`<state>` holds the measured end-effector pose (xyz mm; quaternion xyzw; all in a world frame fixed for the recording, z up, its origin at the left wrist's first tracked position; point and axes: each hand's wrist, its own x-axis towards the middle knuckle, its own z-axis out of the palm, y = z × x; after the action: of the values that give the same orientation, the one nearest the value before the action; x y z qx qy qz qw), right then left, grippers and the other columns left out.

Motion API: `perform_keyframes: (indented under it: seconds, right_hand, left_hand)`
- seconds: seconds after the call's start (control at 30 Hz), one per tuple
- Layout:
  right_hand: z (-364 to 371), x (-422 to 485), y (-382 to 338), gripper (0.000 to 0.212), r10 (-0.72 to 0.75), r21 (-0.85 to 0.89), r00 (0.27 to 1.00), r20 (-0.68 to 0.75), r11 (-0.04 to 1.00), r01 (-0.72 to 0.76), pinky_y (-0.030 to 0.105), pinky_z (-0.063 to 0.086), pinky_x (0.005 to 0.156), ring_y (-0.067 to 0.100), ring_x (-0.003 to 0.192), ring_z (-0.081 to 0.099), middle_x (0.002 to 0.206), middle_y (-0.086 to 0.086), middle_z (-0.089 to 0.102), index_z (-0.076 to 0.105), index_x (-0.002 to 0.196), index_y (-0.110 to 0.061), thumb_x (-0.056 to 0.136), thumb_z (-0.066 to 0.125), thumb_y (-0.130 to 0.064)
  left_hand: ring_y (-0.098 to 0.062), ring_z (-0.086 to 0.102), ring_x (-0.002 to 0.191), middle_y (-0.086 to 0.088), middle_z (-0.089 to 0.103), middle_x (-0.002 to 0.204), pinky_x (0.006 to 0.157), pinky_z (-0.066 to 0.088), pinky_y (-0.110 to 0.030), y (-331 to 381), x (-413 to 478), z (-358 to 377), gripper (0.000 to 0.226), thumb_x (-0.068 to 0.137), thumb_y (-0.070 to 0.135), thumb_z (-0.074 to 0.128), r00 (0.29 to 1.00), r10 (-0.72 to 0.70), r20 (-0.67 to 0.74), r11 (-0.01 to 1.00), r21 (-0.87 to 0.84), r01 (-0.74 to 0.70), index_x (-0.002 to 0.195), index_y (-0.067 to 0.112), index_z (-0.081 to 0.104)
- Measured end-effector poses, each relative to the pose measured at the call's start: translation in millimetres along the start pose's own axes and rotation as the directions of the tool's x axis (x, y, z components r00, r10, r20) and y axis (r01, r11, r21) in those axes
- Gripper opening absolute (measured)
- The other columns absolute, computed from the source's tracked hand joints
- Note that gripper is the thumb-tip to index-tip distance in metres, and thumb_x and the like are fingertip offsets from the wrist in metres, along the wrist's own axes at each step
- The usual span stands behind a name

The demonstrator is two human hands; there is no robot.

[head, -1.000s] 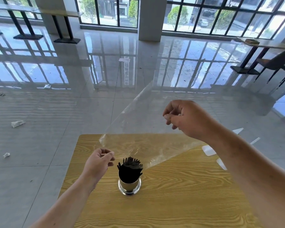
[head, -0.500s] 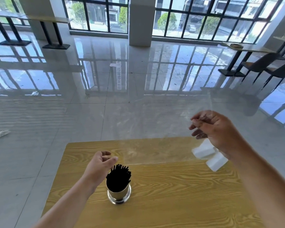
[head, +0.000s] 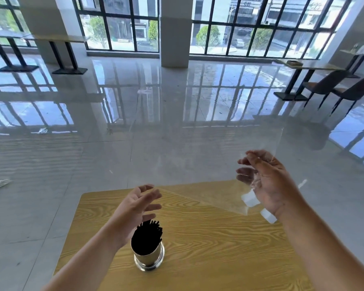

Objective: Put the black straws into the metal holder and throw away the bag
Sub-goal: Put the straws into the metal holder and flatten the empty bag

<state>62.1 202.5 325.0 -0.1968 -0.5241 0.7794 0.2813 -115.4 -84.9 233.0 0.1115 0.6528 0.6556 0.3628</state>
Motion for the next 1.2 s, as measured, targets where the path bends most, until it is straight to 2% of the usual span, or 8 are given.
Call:
perform_keyframes:
  seconds: [0.1,0.27,0.4,0.57,0.73,0.9,1.1,1.2]
  right_hand:
    - [10,1,20,0.014,0.060,0.100,0.998,-0.006,0.993,-0.059,0.035,0.065,0.062,0.024,0.067,0.076,0.084,0.008,0.079,0.080,0.079,-0.023,0.087,0.071,-0.016]
    - [24,-2,54,0.015,0.191,0.201,0.981,0.011,0.961,-0.190,0.038,0.067,0.067,0.027,0.073,0.078,0.093,0.010,0.080,0.080,0.081,-0.023,0.089,0.072,-0.014]
    - [27,-7,75,0.015,0.298,0.157,0.954,0.023,0.942,-0.297,0.039,0.067,0.069,0.029,0.078,0.079,0.097,0.011,0.081,0.076,0.099,-0.016,0.085,0.074,-0.012]
    - [10,-6,81,0.025,0.326,0.111,0.945,-0.018,0.940,-0.322,0.045,0.060,0.083,0.030,0.082,0.079,0.098,0.011,0.081,0.072,0.109,-0.016,0.084,0.075,-0.014]
    - [-8,0,72,0.037,0.358,0.077,0.934,-0.011,0.931,-0.356,0.048,0.059,0.088,0.031,0.084,0.079,0.103,0.011,0.080,0.072,0.118,-0.015,0.083,0.075,-0.028]
    - [-13,7,61,0.048,0.391,-0.057,0.918,0.067,0.920,-0.387,0.045,0.062,0.082,0.032,0.092,0.080,0.112,0.012,0.081,0.070,0.128,-0.014,0.086,0.073,-0.035]
    - [11,10,49,0.059,0.391,-0.242,0.907,0.158,0.906,-0.348,0.038,0.062,0.077,0.026,0.083,0.077,0.111,0.014,0.081,0.069,0.131,-0.011,0.079,0.082,-0.037]
    - [25,13,47,0.035,0.366,-0.279,0.920,0.141,0.906,-0.318,0.029,0.059,0.062,0.021,0.068,0.072,0.098,0.011,0.080,0.074,0.120,-0.013,0.089,0.082,-0.027]
  left_hand:
    - [-0.025,0.075,0.106,-0.003,0.077,0.124,0.088,0.055,-0.040,12,-4,0,0.069,0.080,0.057,0.085,0.999,0.032,0.016,0.996,-0.081,-0.031,0.134,0.021,0.060]
    - [-0.021,0.077,0.095,-0.006,0.079,0.118,0.089,0.055,-0.041,28,-5,-8,0.057,0.076,0.043,0.082,0.993,0.096,-0.065,0.990,-0.099,-0.102,0.125,0.019,0.066]
    - [-0.018,0.077,0.085,-0.009,0.080,0.112,0.084,0.055,-0.040,32,5,-28,0.011,0.100,0.016,0.067,0.976,0.142,-0.165,0.985,-0.074,-0.155,0.111,0.019,0.071]
    - [-0.015,0.078,0.080,-0.007,0.082,0.105,0.078,0.054,-0.036,47,10,-51,0.015,0.104,0.012,0.061,0.957,0.213,-0.196,0.977,0.071,-0.203,0.101,0.022,0.071]
    - [-0.014,0.077,0.077,-0.001,0.081,0.092,0.076,0.053,-0.036,68,11,-64,0.015,0.105,0.008,0.058,0.959,0.249,-0.133,0.957,0.184,-0.223,0.101,0.019,0.068]
    - [-0.017,0.074,0.077,-0.002,0.076,0.085,0.079,0.054,-0.039,88,9,-65,0.018,0.106,0.008,0.056,0.969,0.246,-0.013,0.947,0.214,-0.238,0.100,0.018,0.070]
    - [-0.018,0.070,0.075,-0.003,0.070,0.081,0.078,0.056,-0.037,102,12,-52,0.033,0.106,0.010,0.056,0.965,0.242,0.103,0.951,0.171,-0.257,0.089,0.029,0.077]
    - [-0.016,0.068,0.071,-0.002,0.070,0.080,0.067,0.054,-0.030,103,13,-46,0.032,0.105,0.009,0.057,0.965,0.237,0.112,0.957,0.144,-0.252,0.089,0.028,0.078]
